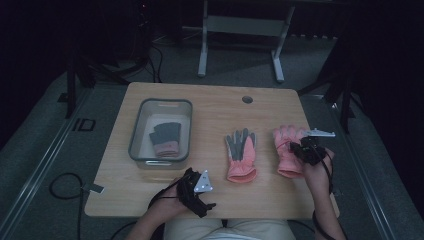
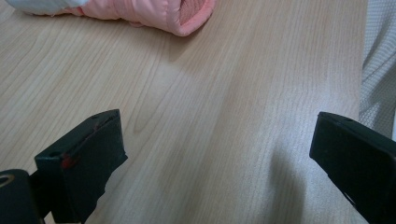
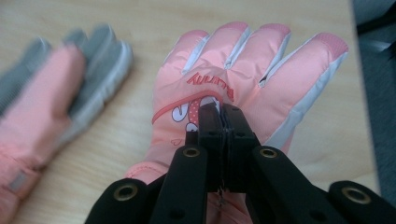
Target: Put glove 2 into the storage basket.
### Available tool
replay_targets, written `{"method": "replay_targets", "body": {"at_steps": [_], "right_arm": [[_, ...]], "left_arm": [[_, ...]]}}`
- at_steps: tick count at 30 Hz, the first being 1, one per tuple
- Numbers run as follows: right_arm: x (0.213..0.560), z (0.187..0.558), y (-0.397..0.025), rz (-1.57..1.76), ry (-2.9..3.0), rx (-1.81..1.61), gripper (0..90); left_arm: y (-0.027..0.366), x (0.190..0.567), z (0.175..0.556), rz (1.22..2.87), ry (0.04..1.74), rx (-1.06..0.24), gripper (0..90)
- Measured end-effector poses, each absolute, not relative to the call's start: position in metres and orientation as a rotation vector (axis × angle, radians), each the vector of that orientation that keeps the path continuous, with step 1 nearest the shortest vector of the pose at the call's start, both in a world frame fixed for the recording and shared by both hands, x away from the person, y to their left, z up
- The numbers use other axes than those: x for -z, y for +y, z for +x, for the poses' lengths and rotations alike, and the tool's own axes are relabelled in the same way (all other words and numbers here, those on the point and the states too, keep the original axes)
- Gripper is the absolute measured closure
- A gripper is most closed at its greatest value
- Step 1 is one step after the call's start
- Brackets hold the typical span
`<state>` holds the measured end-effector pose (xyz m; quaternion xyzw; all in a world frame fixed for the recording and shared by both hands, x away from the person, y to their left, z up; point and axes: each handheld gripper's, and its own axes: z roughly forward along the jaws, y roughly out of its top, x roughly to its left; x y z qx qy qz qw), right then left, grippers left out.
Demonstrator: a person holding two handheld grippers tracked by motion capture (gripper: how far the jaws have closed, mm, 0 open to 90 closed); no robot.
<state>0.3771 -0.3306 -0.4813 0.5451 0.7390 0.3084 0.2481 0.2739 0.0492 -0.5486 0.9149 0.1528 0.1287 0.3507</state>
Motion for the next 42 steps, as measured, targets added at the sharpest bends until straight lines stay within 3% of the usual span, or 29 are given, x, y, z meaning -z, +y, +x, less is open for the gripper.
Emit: {"method": "replay_targets", "body": {"at_steps": [5, 19, 29, 42], "right_arm": [[0.445, 0.369, -0.316, 1.422, 1.950, -0.911, 88.0], [0.404, 0.357, -0.265, 1.382, 1.934, -0.936, 88.0], [0.405, 0.355, -0.225, 1.370, 1.974, -1.009, 88.0], [0.432, 0.356, -0.183, 1.370, 2.046, -0.989, 87.9]], "left_arm": [[0.049, 0.548, 0.274, 2.372, 0.392, -0.343, 2.6], [0.050, 0.548, 0.274, 2.362, 0.400, -0.349, 2.6], [0.051, 0.546, 0.272, 2.347, 0.397, -0.377, 2.6], [0.052, 0.547, 0.272, 2.349, 0.392, -0.348, 2.6]]}}
